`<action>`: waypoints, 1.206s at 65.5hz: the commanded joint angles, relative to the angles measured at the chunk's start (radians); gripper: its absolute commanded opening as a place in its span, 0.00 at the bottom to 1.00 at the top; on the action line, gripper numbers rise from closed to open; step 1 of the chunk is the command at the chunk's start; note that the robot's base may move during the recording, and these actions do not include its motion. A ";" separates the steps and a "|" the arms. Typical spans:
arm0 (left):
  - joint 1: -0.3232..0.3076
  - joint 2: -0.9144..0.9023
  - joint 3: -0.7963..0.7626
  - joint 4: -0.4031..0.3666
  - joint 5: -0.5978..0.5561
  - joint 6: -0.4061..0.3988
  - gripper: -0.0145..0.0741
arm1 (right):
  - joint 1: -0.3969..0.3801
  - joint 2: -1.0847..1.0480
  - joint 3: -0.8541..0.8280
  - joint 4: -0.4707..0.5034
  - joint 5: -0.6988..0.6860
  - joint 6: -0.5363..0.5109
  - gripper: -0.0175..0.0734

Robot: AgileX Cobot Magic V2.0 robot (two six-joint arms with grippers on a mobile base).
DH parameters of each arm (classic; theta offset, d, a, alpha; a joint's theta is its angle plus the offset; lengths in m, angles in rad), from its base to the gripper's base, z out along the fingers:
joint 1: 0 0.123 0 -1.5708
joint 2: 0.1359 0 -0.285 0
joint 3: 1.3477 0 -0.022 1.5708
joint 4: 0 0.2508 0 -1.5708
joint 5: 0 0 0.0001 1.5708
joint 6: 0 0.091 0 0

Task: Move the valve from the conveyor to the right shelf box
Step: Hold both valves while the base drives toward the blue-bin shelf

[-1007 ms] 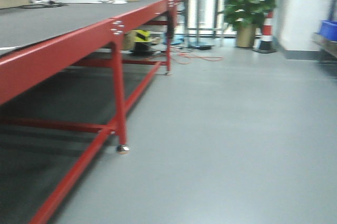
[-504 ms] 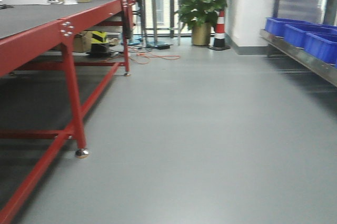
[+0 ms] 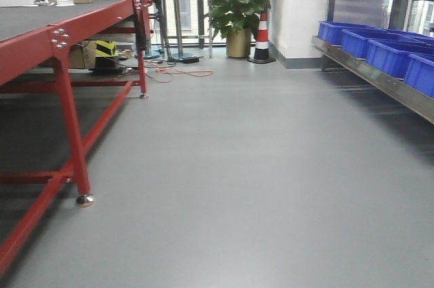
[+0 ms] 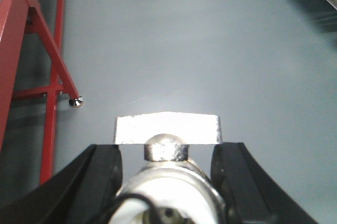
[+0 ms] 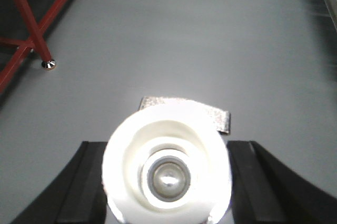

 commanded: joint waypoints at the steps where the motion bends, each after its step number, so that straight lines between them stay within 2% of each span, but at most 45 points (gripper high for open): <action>1: -0.005 -0.009 -0.008 -0.008 -0.043 -0.005 0.04 | -0.001 -0.016 -0.017 -0.006 -0.073 -0.003 0.02; 79: -0.005 -0.009 -0.008 -0.008 -0.043 -0.005 0.04 | -0.001 -0.016 -0.017 -0.006 -0.075 -0.003 0.02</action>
